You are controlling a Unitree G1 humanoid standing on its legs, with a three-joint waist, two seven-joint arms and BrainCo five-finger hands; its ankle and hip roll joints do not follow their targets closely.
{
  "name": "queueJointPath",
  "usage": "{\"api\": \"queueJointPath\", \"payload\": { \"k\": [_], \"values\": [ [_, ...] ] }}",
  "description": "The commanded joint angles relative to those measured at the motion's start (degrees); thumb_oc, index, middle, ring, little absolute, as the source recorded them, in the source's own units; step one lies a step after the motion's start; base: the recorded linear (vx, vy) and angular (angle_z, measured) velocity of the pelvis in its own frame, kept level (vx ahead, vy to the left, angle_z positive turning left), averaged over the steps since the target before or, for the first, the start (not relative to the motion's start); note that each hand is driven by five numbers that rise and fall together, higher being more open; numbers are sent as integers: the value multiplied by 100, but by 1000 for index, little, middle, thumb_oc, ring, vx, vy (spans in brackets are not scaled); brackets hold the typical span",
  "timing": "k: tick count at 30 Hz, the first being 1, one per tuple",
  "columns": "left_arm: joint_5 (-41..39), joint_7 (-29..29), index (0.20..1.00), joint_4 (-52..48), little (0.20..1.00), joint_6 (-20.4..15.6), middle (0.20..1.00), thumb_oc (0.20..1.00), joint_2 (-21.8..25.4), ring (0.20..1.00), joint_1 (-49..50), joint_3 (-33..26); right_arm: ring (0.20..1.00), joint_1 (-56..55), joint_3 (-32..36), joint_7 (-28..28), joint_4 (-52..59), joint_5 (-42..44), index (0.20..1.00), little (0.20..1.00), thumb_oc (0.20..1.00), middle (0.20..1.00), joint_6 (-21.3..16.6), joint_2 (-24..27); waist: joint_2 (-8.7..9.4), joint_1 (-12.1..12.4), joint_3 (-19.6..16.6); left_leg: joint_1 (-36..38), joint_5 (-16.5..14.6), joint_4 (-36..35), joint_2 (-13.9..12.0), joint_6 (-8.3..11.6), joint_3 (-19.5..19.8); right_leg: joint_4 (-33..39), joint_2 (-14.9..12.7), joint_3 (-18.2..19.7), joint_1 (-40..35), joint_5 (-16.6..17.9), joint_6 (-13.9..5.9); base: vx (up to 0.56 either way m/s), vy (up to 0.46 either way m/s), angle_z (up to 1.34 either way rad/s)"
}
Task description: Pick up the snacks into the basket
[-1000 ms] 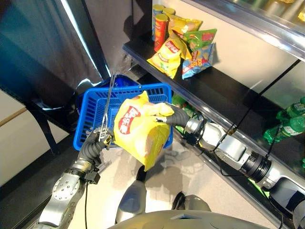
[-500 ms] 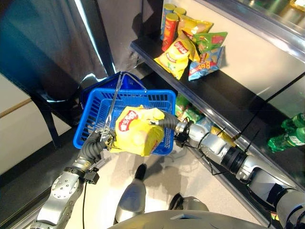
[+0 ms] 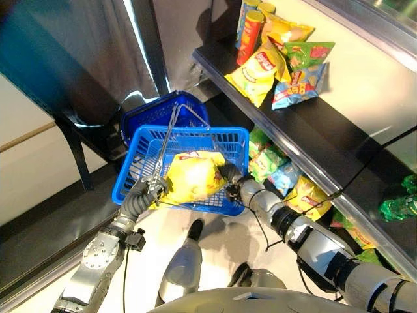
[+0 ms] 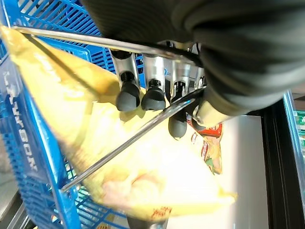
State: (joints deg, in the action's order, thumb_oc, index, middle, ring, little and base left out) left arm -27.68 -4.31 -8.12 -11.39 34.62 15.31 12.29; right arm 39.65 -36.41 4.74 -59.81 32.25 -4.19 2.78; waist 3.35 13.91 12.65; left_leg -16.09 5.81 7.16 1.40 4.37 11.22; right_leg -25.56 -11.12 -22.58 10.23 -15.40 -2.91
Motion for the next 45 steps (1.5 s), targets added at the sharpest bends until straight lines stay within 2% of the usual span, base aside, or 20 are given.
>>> {"api": "queueJointPath", "payload": {
  "k": [1, 6, 11, 12, 13, 14, 20, 27, 32, 40, 45],
  "values": [
    [-124, 53, 200, -1046, 200, -814, 200, 200, -321, 200, -773, -243, 200, 558, 484, 420, -851, 288, 200, 200, 200, 200, -138, 132, -22, 159, -138, 72, -453, 319, 354, -535, -264, 508, 68, 35, 281, 1204, -111, 0, 0, 0],
    [-100, 109, 200, -986, 200, -826, 200, 200, -406, 200, -846, -159, 200, 955, 1046, 820, -1642, 172, 200, 200, 200, 200, -146, 276, -98, 191, -112, 46, -484, 365, 347, -538, -268, 481, 69, 49, 305, 1206, -118, 0, 0, 0],
    [-70, 219, 200, -850, 200, -840, 200, 200, -505, 200, -848, -119, 200, 913, 1260, 948, -1625, 261, 200, 200, 200, 200, -206, 270, -131, 134, -108, 80, -509, 339, 322, -549, -326, 487, 104, 144, 336, 1210, -125, 3, 2, -1],
    [-72, 244, 200, -831, 200, -848, 200, 200, -519, 200, -838, -106, 489, 924, 1310, 1001, -1637, 277, 489, 489, 489, 489, -231, 274, -132, 128, -103, 90, -521, 347, 316, -554, -352, 485, 107, 162, 338, 1217, -129, 14, 14, -4],
    [-67, 277, 200, -814, 200, -848, 200, 200, -535, 200, -822, -110, 639, 907, 1344, 1048, -1597, 278, 639, 639, 639, 639, -250, 275, -136, 107, -101, 97, -529, 347, 311, -557, -373, 501, 116, 191, 332, 1222, -135, 9, 12, -4],
    [-65, 288, 200, -807, 200, -847, 200, 200, -542, 200, -807, -112, 1000, 887, 1353, 1066, -1573, 259, 1000, 1000, 1000, 1000, -266, 278, -143, 86, -105, 105, -536, 345, 303, -561, -396, 497, 121, 213, 344, 1229, -138, 8, 15, -4],
    [-79, 363, 200, -774, 200, -883, 200, 200, -556, 200, -726, -176, 1000, 656, 1365, 1072, -1028, 414, 1000, 1000, 1000, 1000, -352, 379, -137, -114, -159, 153, -575, 330, 266, -563, -495, 506, 144, 343, 378, 1245, -147, 10, 15, -10],
    [-148, 436, 200, -730, 200, -890, 200, 200, -564, 200, -533, -301, 1000, 199, 1184, 1015, 439, 439, 1000, 1000, 1000, 1000, -444, 655, -136, -356, -124, 157, -573, 317, 228, -576, -643, 524, 170, 478, 461, 1302, -148, -2, 14, -14],
    [-217, 452, 200, -649, 200, -878, 200, 200, -572, 200, -468, -370, 1000, -279, 970, 859, 1887, 461, 1000, 1000, 1000, 1000, -514, 902, -128, -506, -102, 181, -567, 272, 191, -582, -737, 551, 190, 551, 500, 1327, -150, -1, 2, -13],
    [-138, 425, 200, -589, 200, -900, 200, 200, -494, 200, -414, -486, 1000, -1424, 1025, 49, 4397, 900, 1000, 1000, 1000, 1000, -767, 1836, -103, -718, -136, 236, -579, 205, 177, -590, -804, 597, 176, 626, 516, 1339, -186, 16, -1, -8],
    [-90, 383, 200, -570, 200, -921, 200, 200, -451, 200, -376, -521, 1000, -2033, 1260, -382, 5490, 1044, 1000, 1000, 1000, 1000, -875, 2414, -95, -833, -183, 277, -593, 170, 173, -600, -860, 649, 188, 711, 533, 1367, -213, 7, 2, -2]
  ]
}}
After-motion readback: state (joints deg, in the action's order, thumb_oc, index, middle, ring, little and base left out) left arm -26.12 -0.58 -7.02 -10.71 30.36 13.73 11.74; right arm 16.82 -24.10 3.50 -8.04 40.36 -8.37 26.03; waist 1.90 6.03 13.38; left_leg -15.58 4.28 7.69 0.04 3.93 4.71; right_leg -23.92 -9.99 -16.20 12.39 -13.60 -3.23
